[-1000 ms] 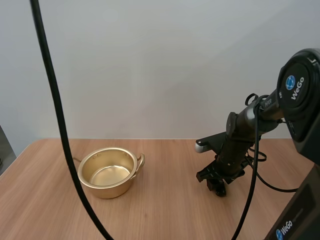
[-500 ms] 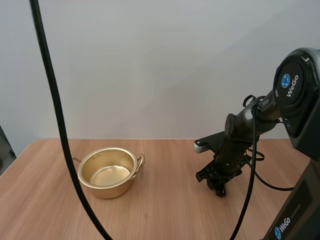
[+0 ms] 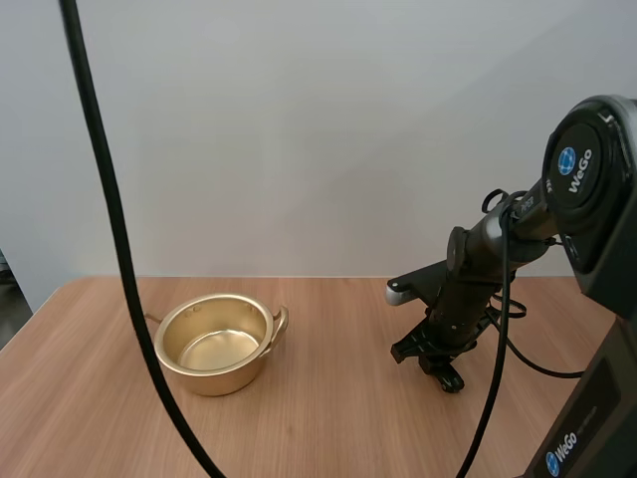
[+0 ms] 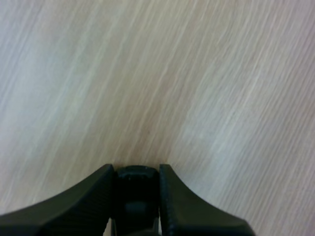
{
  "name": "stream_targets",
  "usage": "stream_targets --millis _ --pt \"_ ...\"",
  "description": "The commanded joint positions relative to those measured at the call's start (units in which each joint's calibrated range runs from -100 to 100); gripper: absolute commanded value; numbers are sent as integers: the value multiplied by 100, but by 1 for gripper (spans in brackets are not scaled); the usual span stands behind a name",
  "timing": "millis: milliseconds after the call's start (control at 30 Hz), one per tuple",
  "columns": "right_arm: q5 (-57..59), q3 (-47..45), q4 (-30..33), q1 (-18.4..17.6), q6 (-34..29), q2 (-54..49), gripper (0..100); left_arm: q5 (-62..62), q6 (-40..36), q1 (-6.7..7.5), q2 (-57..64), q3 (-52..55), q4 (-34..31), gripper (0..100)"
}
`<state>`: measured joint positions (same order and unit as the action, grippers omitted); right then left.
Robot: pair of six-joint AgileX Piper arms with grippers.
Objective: Open the pot, put the car inside, and close it
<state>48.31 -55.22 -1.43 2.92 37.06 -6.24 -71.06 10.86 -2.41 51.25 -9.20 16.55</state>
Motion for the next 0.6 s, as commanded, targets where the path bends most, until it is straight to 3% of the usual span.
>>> stream_targets --millis 0,333,567 --pt "19 -7 3 -2 -4 0 0 2 2 -2 3 -4 8 0" --pt "-125 19 99 -2 5 -69 0 20 2 -2 3 -4 8 0" --pt "-532 31 77 -2 5 -745 0 20 2 -2 -12 -4 8 0"
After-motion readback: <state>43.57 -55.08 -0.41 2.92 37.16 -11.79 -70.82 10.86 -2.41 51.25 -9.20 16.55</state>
